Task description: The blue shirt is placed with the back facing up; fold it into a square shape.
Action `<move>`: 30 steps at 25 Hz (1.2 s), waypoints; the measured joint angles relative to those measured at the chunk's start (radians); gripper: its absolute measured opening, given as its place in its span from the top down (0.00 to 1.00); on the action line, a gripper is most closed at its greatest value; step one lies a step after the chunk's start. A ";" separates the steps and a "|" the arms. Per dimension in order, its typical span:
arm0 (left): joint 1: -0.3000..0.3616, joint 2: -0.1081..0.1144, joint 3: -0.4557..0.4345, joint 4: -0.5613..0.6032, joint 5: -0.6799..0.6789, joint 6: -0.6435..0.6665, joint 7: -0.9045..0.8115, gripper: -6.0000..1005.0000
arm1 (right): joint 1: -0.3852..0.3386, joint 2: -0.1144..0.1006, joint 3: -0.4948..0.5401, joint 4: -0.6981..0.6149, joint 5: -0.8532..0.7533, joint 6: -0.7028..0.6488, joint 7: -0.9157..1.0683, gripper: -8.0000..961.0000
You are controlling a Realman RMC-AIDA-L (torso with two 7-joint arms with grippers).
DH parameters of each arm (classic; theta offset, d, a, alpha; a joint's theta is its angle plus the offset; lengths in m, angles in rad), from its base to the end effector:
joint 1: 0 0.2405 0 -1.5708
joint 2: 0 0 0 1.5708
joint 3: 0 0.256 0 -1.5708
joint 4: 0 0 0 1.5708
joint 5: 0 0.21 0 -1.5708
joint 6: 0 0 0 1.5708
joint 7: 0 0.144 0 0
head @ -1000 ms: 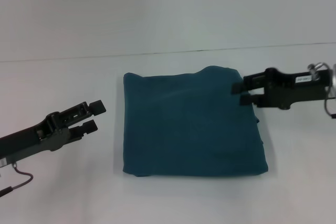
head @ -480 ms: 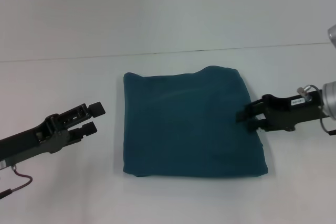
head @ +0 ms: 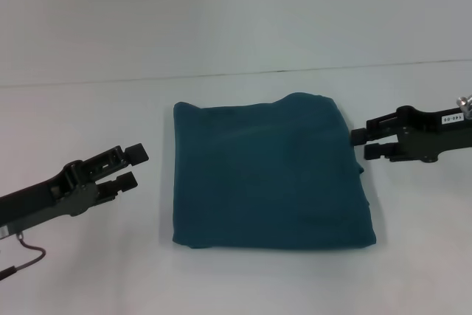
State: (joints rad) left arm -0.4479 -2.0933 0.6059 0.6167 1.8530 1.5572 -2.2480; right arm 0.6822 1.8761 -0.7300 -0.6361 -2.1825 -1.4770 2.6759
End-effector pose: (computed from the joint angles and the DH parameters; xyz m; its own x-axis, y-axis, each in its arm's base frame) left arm -0.2795 0.3172 0.0106 -0.0522 0.8315 0.5530 0.8755 -0.2283 0.4260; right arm 0.2690 0.3884 0.0674 -0.0157 -0.9359 -0.3519 -0.9946 -0.0215 0.1018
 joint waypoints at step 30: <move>-0.102 0.023 0.028 0.020 0.207 -0.003 -0.143 0.07 | 0.092 -0.012 0.046 -0.103 -0.097 0.059 -0.084 0.01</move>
State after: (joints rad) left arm -0.5503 -2.0703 0.6344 0.6368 2.0604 1.5538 -2.3913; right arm 0.7740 1.8637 -0.6840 -0.7393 -2.2794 -1.4179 2.5923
